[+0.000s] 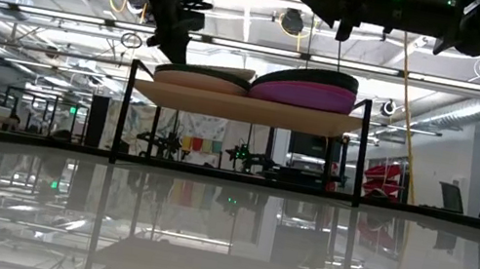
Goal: Place and stack plates onto a shelf
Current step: Stack the white plate on top of the dark green plate on the shelf, then return to Home Position
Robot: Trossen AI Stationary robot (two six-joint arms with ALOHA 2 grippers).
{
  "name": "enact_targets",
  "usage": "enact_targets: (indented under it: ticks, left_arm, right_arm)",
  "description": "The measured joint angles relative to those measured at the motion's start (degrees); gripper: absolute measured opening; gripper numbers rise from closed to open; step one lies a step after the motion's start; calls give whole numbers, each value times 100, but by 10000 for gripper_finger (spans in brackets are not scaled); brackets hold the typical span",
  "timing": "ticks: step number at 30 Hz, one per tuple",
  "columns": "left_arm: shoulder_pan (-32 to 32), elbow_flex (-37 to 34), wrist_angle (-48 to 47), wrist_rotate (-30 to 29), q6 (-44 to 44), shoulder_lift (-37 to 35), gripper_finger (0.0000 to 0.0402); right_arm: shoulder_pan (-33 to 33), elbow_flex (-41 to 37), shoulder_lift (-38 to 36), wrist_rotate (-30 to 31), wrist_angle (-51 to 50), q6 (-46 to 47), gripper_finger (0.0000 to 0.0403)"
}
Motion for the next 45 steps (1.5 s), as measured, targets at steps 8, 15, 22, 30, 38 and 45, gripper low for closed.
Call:
enact_targets:
  ticks: [8, 15, 22, 30, 38, 45]
  left_arm:
    - [-9, -7, -65, 21, -15, 11, 45]
    - [6, -11, -56, -239, 205, -105, 118]
    - [4, -11, 64, -204, 170, -1040, 157]
    - [-227, -887, 721, 545, -246, -3123, 158]
    - [-1142, -3658, 2878, 631, -755, -5591, 159]
    - [-1536, -5850, 4136, 621, -1014, -7271, 159]
  right_arm:
    - [0, 0, 0, 1, 0, 0, 130]
    - [0, 0, 0, 2, -6, -16, 130]
    - [-5, 0, -1, 35, -528, -434, 130]
    - [-26, -2, -1340, 515, -2753, -683, 130]
    - [60, -562, -3365, 766, -4072, -402, 130]
    - [59, -2203, -4679, 771, -2515, -883, 130]
